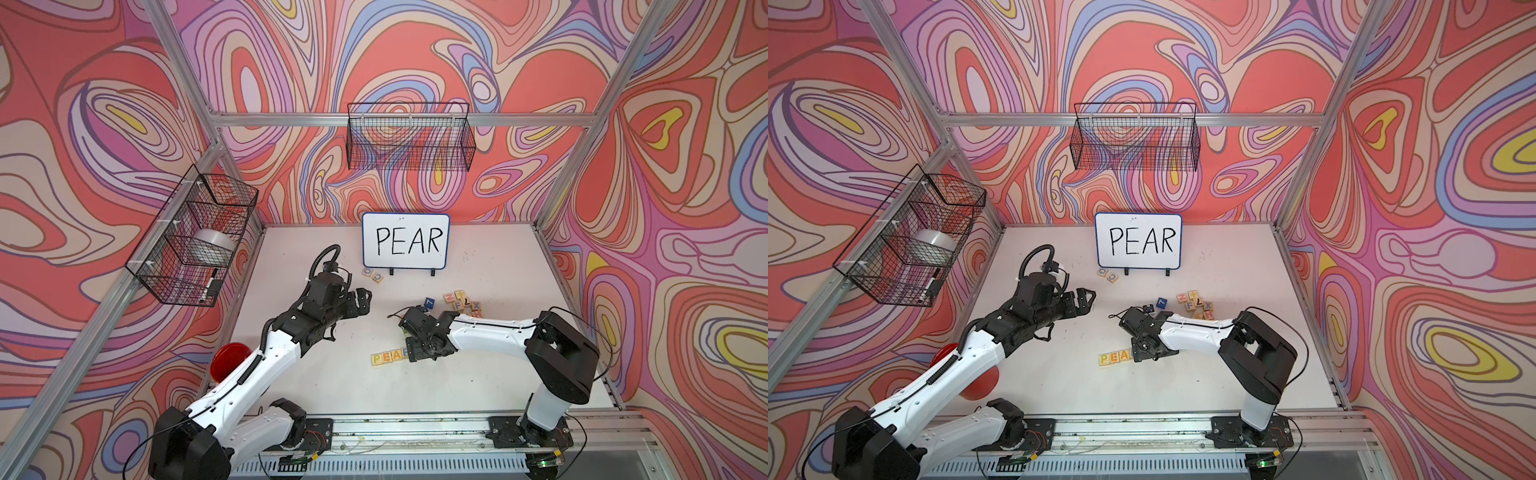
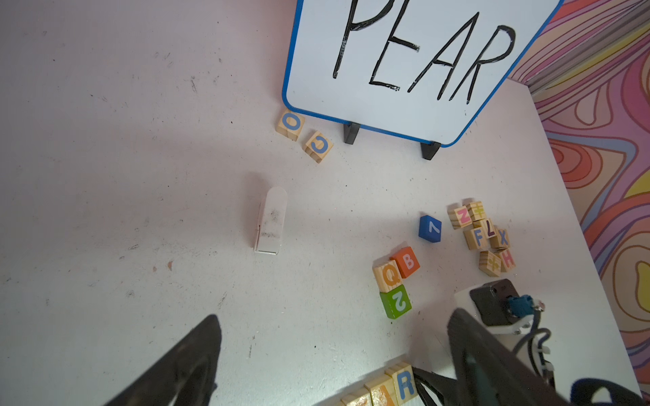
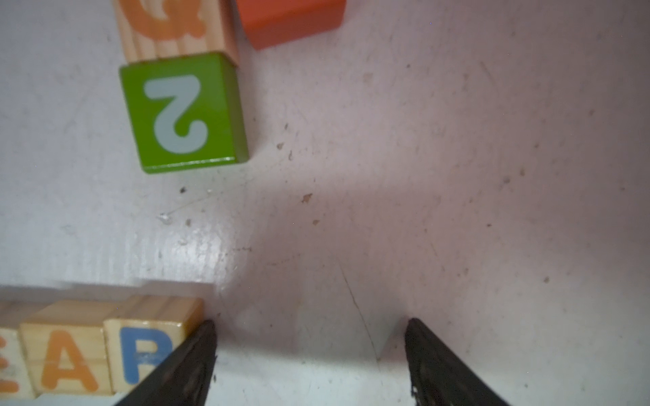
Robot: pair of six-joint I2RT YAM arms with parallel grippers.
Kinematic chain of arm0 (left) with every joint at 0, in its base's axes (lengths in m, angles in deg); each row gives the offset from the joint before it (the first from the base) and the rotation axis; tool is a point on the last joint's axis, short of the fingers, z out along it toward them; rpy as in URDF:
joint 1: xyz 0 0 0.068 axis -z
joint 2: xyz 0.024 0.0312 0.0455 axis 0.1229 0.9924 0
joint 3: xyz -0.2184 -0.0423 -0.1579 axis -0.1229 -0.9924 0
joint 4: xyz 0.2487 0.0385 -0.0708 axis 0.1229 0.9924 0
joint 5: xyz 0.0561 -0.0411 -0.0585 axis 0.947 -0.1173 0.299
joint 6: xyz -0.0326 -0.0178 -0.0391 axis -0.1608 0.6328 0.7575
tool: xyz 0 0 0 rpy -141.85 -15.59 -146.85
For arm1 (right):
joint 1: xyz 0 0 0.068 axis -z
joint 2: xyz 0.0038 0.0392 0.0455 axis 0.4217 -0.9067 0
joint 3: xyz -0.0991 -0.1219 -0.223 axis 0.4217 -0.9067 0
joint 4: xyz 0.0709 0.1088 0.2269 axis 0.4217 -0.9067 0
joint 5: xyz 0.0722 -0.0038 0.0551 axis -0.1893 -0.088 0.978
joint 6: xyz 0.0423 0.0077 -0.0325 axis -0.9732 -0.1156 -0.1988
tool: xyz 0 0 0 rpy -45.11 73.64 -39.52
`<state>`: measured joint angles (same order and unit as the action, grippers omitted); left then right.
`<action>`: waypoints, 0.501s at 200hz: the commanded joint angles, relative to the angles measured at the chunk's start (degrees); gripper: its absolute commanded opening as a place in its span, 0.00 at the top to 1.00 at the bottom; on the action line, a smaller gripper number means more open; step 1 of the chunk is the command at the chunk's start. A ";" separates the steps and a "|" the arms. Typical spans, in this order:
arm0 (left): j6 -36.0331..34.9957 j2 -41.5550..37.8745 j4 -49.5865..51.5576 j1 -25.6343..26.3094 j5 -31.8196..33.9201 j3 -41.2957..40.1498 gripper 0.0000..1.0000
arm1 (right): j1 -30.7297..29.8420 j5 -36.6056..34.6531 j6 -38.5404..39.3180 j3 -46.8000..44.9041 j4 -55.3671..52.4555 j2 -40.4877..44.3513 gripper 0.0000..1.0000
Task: Spell the uppercase word “pear” with letter blocks
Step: Move the letter block to the center of the board.
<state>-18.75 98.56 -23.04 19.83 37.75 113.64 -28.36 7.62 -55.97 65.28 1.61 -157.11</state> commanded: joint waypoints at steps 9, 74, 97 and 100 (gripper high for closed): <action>0.14 -0.27 1.06 -0.26 1.02 0.92 0.04 | -0.22 -0.95 0.85 1.00 -1.00 -0.91 0.14; -0.11 0.43 0.93 -0.26 1.51 1.29 0.04 | -0.23 -9.27 -1.81 2.39 -1.05 2.43 0.14; -0.11 1.15 0.70 -0.23 1.60 1.87 0.04 | 0.46 -13.71 -2.79 3.13 0.98 3.80 0.14; -0.09 1.29 0.71 -0.26 1.70 2.01 0.04 | 0.63 -13.92 -2.77 3.23 1.43 3.91 0.14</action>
<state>-18.75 98.85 -23.00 19.83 38.19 113.69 -28.33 0.26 -57.08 66.40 1.09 -156.04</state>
